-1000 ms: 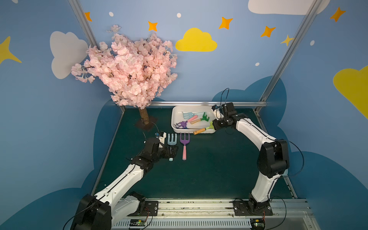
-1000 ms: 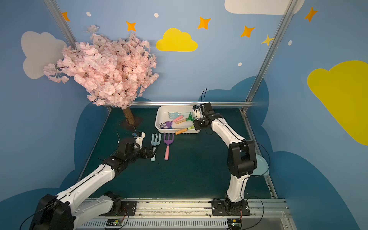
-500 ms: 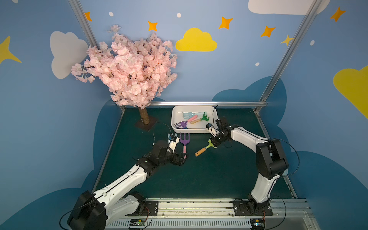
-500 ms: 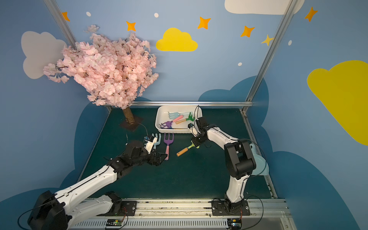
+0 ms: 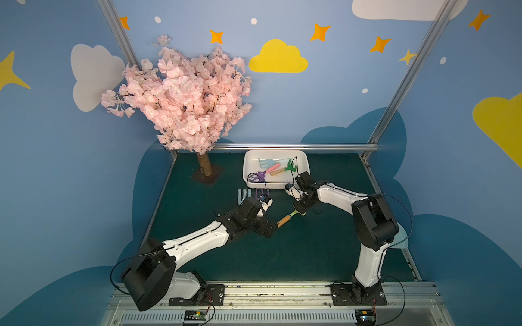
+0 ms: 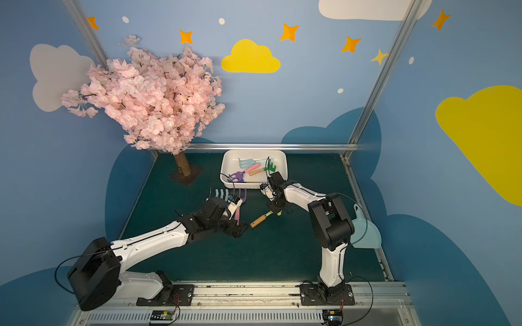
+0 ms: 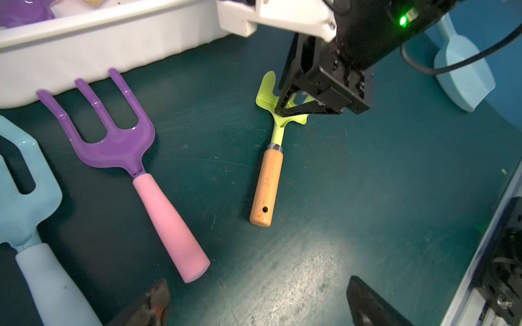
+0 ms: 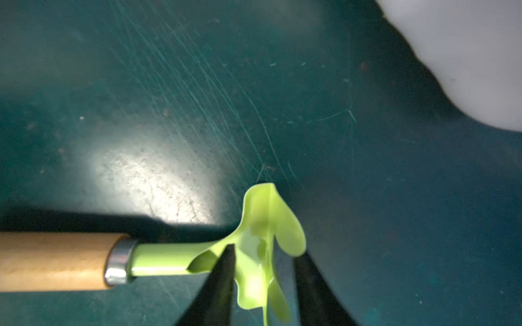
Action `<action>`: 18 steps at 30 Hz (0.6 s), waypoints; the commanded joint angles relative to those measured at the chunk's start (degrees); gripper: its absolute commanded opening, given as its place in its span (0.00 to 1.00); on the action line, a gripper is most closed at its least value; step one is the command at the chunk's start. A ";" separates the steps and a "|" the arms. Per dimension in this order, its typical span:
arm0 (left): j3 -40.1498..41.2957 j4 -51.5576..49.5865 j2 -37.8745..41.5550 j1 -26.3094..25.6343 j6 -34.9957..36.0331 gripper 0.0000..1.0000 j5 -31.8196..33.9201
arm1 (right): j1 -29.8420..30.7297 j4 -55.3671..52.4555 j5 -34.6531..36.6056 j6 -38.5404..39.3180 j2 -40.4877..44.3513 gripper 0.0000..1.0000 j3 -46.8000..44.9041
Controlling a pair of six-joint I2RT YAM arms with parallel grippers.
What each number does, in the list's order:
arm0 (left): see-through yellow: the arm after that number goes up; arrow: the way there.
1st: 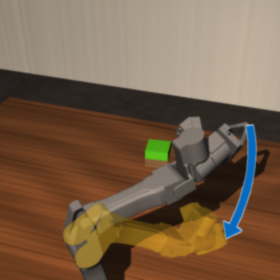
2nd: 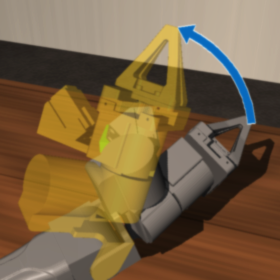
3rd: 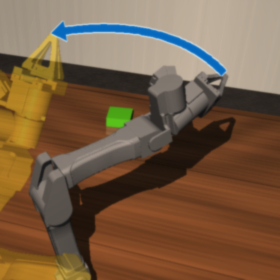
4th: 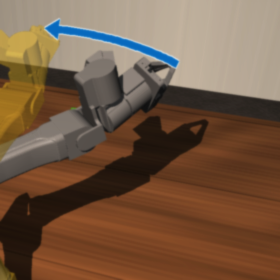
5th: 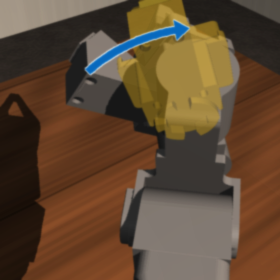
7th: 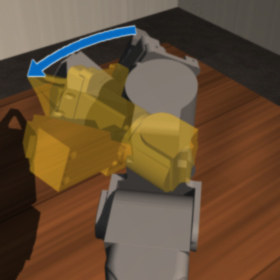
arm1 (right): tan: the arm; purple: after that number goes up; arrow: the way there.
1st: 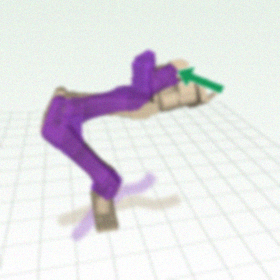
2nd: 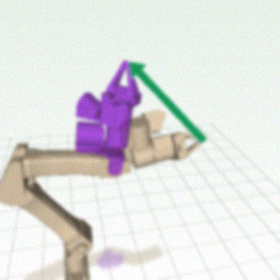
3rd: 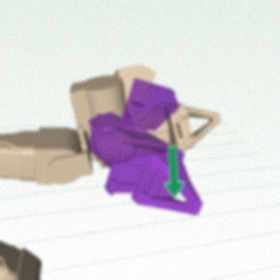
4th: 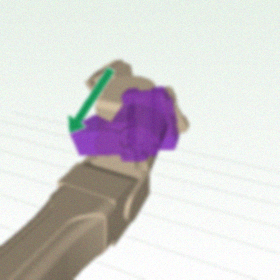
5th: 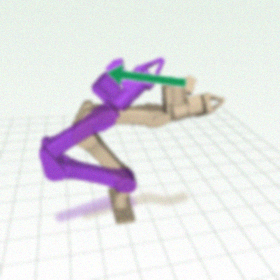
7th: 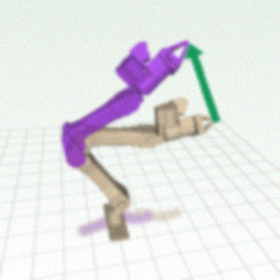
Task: Take the hand rake out of the storage box
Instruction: Place the rake at the center of the board.
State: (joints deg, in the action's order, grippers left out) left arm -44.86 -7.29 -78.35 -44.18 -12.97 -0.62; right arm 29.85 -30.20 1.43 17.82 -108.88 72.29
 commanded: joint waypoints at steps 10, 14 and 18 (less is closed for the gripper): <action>-17.26 -9.93 -19.55 -7.41 3.97 0.88 9.20 | -13.27 11.12 -2.98 -18.99 27.15 0.93 -19.07; -22.93 -11.24 -27.98 -7.82 4.03 0.83 9.69 | -18.77 15.31 -6.32 -23.59 31.33 0.93 -24.03; -29.96 -16.05 -35.56 -7.83 0.51 0.72 14.51 | -21.37 19.49 -9.37 -25.04 33.62 0.93 -27.76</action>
State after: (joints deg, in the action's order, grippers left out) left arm -71.64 -18.28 -111.37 -51.83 -10.61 10.46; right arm 9.30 -15.03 -4.21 -3.49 -77.01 46.04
